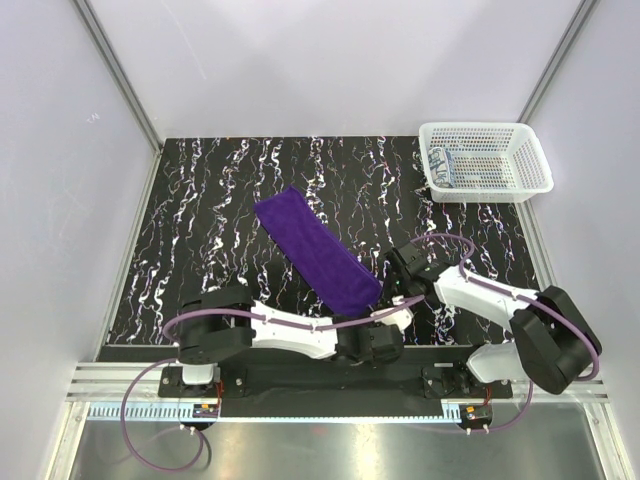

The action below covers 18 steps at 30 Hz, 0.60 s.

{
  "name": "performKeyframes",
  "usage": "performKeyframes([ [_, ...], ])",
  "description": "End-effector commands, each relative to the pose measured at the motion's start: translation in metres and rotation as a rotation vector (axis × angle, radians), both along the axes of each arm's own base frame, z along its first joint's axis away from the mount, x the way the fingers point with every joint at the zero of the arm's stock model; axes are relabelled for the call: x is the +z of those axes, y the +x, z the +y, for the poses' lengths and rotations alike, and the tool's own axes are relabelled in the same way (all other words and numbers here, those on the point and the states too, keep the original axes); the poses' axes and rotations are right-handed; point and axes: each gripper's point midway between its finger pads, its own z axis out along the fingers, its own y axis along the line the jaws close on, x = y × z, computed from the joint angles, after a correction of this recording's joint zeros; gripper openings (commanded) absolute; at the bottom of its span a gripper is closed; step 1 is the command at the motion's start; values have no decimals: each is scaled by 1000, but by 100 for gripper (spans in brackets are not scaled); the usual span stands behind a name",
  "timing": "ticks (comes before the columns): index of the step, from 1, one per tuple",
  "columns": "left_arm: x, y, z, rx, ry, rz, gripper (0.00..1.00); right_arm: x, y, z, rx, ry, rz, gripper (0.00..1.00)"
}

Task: Roll the towels
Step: Roll the towel

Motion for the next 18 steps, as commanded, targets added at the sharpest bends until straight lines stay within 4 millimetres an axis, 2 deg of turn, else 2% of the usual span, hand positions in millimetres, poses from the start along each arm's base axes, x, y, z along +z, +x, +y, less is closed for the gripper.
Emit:
performKeyframes([
  [1, 15, 14, -5, 40, -65, -1, 12, 14, -7, 1, 40, 14, -10, 21],
  [2, 12, 13, -3, 27, -70, 26, 10, 15, -8, -1, 41, 12, -11, 23],
  [3, 19, 11, -5, 11, -100, 42, 10, 16, -8, -2, 39, 8, -13, 28],
  [4, 22, 9, -10, -10, -128, 60, 10, 19, -6, -4, 33, -4, -27, 39],
  [5, 18, 4, -9, -45, -130, 100, 9, 21, -7, -7, 34, -19, -26, 64],
  [6, 23, 2, -11, -53, -150, 114, 8, 23, -5, -9, 28, -31, -32, 76],
  [7, 23, 0, -11, -61, -160, 132, 8, 29, 3, -12, 15, -58, -65, 83],
  [9, 25, -3, -11, -73, -177, 169, 7, 34, 7, -27, -3, -134, -85, 94],
  [10, 26, -4, -11, -71, -183, 177, 7, 44, 14, -28, -9, -147, -113, 96],
  [11, 25, -7, -11, -75, -186, 200, 7, 47, 13, -36, -20, -179, -105, 97],
  [13, 28, -10, -12, -74, -205, 218, 7, 59, 25, -49, -61, -230, -157, 100],
  [14, 29, -14, -14, -81, -222, 256, 7, 65, 23, -58, -73, -248, -158, 100],
  [18, 37, -23, -22, -85, -306, 362, 7, 83, 37, -97, -210, -264, -204, 100],
])
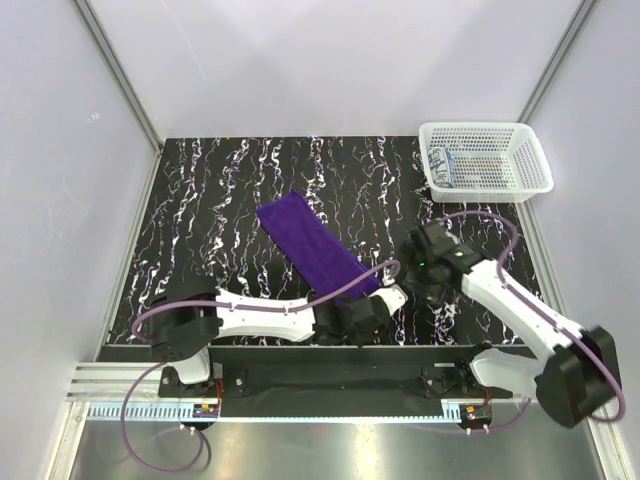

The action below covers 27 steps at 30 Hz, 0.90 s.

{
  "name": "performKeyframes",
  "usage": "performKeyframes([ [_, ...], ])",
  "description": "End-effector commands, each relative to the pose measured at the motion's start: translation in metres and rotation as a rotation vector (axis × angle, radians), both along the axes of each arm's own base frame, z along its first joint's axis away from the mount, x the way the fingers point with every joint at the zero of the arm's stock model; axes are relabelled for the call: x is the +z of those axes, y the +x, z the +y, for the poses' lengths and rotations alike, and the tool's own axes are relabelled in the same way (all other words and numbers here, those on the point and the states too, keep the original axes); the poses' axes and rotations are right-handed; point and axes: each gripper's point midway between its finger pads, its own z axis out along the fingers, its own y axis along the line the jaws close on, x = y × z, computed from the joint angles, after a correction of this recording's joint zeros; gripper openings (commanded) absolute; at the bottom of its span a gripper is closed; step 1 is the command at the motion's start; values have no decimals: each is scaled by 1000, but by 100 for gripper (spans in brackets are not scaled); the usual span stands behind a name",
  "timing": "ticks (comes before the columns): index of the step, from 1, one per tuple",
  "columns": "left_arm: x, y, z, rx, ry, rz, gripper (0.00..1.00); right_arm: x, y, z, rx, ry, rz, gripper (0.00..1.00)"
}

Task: Roll the towels
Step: Roll the towel

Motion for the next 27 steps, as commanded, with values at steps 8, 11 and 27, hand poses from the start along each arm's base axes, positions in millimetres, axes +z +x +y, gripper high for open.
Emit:
performKeyframes([
  [8, 9, -8, -13, -4, -228, 357, 7, 49, 11, -56, -184, -15, -189, 100],
  [11, 8, -1, -14, 11, -288, 451, 6, 60, 14, -38, -142, 110, -272, 98],
  [27, 33, 37, -7, 193, -722, 966, 3, 28, -8, 37, 87, 588, -311, 76],
])
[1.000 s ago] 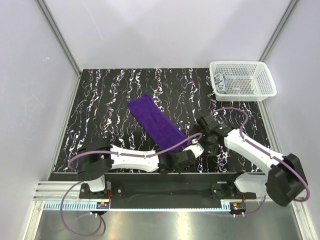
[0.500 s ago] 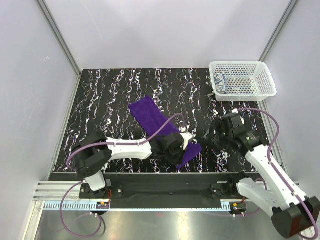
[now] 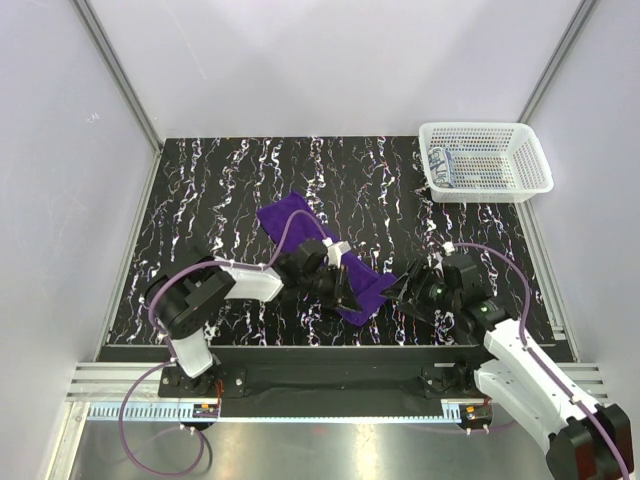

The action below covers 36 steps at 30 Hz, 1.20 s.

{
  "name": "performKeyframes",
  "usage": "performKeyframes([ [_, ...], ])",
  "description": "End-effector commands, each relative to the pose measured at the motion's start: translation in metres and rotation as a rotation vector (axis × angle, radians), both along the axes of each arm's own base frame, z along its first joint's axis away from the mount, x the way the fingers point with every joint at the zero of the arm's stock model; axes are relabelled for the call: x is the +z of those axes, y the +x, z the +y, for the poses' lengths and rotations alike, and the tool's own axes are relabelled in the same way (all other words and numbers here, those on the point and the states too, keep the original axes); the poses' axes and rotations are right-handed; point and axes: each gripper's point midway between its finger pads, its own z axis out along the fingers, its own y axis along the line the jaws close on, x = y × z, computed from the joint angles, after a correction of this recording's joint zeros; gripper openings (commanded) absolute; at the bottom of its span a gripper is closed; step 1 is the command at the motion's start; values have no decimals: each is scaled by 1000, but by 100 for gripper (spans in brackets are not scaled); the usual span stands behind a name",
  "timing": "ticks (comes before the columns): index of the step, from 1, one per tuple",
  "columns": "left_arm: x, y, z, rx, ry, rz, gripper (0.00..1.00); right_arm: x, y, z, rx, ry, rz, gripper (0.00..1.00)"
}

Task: Roll the towels
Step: Roll the towel

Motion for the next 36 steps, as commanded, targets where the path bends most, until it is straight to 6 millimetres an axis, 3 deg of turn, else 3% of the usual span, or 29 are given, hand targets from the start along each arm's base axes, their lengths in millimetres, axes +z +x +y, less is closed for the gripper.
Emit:
performKeyframes([
  [1, 35, -5, -18, -35, -196, 97, 3, 14, 11, 16, 47, 89, -80, 76],
  [14, 30, -8, -14, 0, -212, 173, 3, -35, 23, 17, 9, 44, 16, 74],
  [21, 26, -11, -13, 14, -251, 198, 3, -38, 32, 23, 9, 52, -4, 72],
  [28, 35, -15, -17, 33, -384, 298, 3, -50, 31, 42, 53, 34, 13, 61],
  [32, 30, -13, -14, 55, -381, 313, 3, -54, 30, 50, 65, 23, 21, 42],
  [35, 28, -13, -12, 56, -342, 278, 16, -55, 30, 48, 60, -3, 32, 34],
  [36, 13, -12, -7, 70, -268, 263, 37, -57, 28, 45, 63, -25, 43, 31],
])
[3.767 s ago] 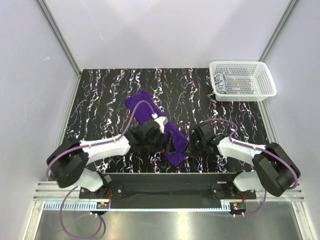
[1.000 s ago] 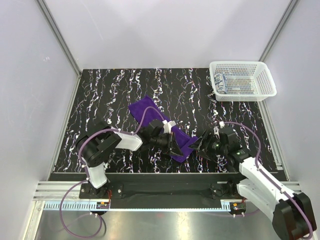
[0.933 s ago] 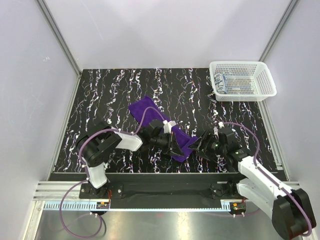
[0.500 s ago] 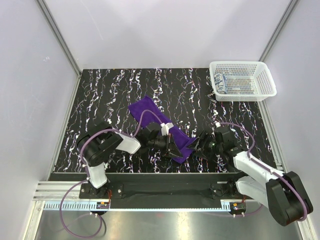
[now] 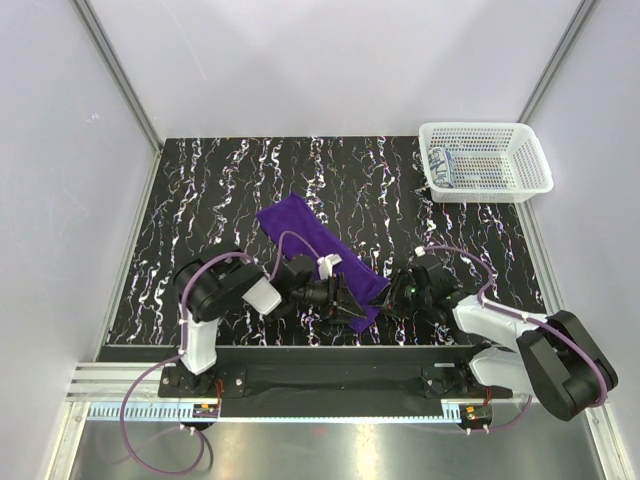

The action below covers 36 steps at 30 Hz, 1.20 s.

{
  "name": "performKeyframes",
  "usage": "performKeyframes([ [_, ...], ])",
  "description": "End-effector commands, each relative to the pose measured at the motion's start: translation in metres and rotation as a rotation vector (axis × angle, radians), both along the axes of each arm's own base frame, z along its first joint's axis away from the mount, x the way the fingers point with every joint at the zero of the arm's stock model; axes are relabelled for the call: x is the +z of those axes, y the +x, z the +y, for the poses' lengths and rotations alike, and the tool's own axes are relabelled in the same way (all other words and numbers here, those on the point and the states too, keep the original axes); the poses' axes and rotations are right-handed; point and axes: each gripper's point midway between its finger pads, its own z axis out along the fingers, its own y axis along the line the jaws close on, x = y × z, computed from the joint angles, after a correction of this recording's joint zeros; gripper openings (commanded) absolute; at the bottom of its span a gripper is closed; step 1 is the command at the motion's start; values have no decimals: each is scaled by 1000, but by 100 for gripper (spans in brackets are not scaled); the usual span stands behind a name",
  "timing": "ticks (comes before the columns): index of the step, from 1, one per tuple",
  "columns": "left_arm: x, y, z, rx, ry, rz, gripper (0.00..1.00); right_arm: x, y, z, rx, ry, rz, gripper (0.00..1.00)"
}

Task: Roll the towels
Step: Roll the towel

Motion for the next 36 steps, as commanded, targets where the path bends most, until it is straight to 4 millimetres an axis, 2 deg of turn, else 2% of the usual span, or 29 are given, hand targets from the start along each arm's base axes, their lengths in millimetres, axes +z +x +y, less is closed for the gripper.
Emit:
performKeyframes([
  [1, 19, 7, 1, -7, 10, -128, 48, 14, 14, 3, -5, -26, -54, 31],
  [2, 16, 9, 4, -4, 52, -153, 55, 17, 17, 2, -9, -36, -62, 30],
  [3, 0, 7, 13, -31, 156, -176, 63, 19, 18, 2, -4, -44, -68, 29],
  [4, 6, 16, 15, -2, 195, -239, 74, 16, 13, -2, -3, -65, -44, 28],
  [5, -5, 12, 28, -14, 299, -222, 78, 19, 15, -2, -5, -71, -46, 28],
  [6, -5, 26, 31, -1, 356, -335, 84, 20, 14, -2, 4, -77, -45, 27],
  [7, 4, 30, 35, 6, 393, -402, 96, 18, 11, -4, 8, -93, -25, 27],
  [8, -4, 26, 50, -13, 506, -411, 97, 22, 12, -2, 13, -97, -26, 27],
  [9, 3, 41, 51, 1, 574, -548, 97, 18, 7, -4, 30, -123, 0, 27],
  [10, 17, 45, 53, 13, 595, -620, 97, 18, 6, -4, 38, -135, 5, 26],
  [11, 19, 43, 60, 4, 650, -662, 99, 23, 10, -3, 39, -143, 2, 26],
  [13, 44, 49, 58, 30, 693, -856, 99, 18, 2, -5, 63, -180, 42, 25],
  [15, 61, 43, 52, 24, 728, -1021, 99, 21, 1, -5, 81, -203, 58, 25],
  [17, 69, 38, 46, 11, 731, -1106, 99, 24, 2, -4, 92, -212, 63, 25],
  [24, 53, 6, 17, -123, 807, -1296, 97, 18, -4, -1, 129, -230, 121, 25],
  [25, 43, 3, 14, -147, 837, -1306, 97, 19, -3, 1, 134, -227, 121, 25],
  [26, 46, 1, 7, -152, 846, -1319, 97, 18, -5, 1, 140, -229, 125, 25],
  [27, 35, -2, 5, -183, 884, -1334, 98, 18, -5, 1, 139, -229, 127, 25],
  [29, 33, -4, -3, -197, 902, -1349, 98, 17, -6, 1, 143, -227, 131, 25],
  [30, 24, -9, -6, -229, 913, -1353, 98, 17, -6, 2, 143, -224, 130, 25],
  [32, 20, -11, -13, -239, 908, -1352, 97, 16, -8, 2, 144, -221, 139, 25],
  [33, 12, -11, -13, -260, 922, -1347, 94, 16, -9, 1, 146, -221, 139, 25],
  [34, 10, -11, -14, -263, 926, -1346, 87, 17, -10, 1, 148, -218, 139, 25],
  [35, 8, -10, -14, -271, 937, -1345, 70, 16, -11, 1, 149, -221, 142, 25],
  [36, 4, -10, -13, -278, 952, -1347, 59, 17, -12, 0, 147, -220, 141, 25],
])
